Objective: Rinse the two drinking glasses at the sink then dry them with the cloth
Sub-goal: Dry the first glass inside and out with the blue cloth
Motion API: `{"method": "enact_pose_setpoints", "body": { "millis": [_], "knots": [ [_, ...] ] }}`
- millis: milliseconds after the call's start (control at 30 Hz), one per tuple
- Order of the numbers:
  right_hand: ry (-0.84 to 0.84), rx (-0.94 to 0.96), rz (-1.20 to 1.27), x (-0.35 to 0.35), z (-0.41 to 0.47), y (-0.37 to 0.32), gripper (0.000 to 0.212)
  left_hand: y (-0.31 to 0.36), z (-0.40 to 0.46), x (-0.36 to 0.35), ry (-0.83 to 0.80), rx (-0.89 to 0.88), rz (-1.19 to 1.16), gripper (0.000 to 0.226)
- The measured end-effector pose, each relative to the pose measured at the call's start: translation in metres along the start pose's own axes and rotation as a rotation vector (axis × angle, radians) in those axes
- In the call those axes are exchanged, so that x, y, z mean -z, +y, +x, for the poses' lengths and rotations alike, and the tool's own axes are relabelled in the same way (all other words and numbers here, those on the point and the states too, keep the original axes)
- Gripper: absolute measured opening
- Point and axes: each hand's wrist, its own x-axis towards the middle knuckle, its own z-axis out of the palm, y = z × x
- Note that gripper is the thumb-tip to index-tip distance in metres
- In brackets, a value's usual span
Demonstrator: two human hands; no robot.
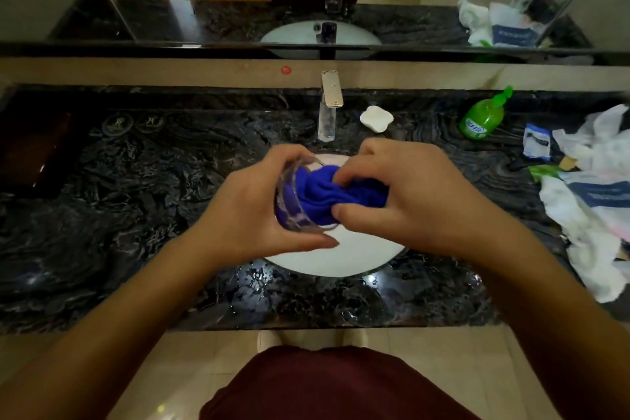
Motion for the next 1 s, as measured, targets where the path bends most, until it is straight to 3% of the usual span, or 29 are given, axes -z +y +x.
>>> {"method": "enact_pose_setpoints", "body": {
  "millis": [100,200,300,367,433,533,600,667,733,800,867,1000],
  "knots": [
    [-0.039,0.072,-0.087,-0.011,0.01,-0.014,0.044,0.004,0.003,-0.011,-0.041,-0.047,0.02,0.095],
    [-0.059,0.095,0.061,-0.024,0.01,-0.016,0.035,0.002,0.001,-0.016,-0.046,-0.013,-0.082,0.09],
    [0.057,0.013,0.389,-0.02,-0.001,-0.001,0.046,-0.004,-0.004,-0.01,0.026,0.063,-0.181,0.085],
    [0.107,-0.068,0.393,-0.02,-0.004,0.004,0.058,-0.005,-0.003,-0.005,0.051,0.097,-0.196,0.088],
    [0.066,-0.126,0.381,-0.026,-0.003,0.0,0.054,-0.004,0.001,-0.003,0.037,0.061,-0.13,0.09],
    [0.072,-0.182,0.181,-0.03,0.0,-0.009,0.037,-0.002,0.006,-0.007,0.01,0.006,-0.075,0.091],
    [-0.015,-0.221,-0.075,-0.023,0.002,-0.021,0.036,0.0,0.006,-0.01,-0.01,-0.017,-0.011,0.09],
    [-0.128,-0.221,-0.174,-0.018,0.003,-0.03,0.033,0.0,0.007,-0.012,-0.021,-0.056,0.078,0.089],
    [-0.265,-0.237,0.002,-0.012,0.007,-0.03,0.038,-0.001,0.008,-0.014,-0.023,-0.135,0.152,0.089],
    [-0.399,-0.376,0.485,-0.002,0.013,-0.024,0.045,0.0,0.007,-0.015,-0.021,-0.203,0.177,0.091],
    [-0.397,-0.483,0.833,0.003,0.015,-0.016,0.044,0.0,0.006,-0.016,0.008,-0.218,0.153,0.089],
    [-0.309,-0.268,0.722,0.014,0.009,-0.003,0.032,-0.003,0.009,-0.008,0.021,-0.041,-0.09,0.084]
  ]
}}
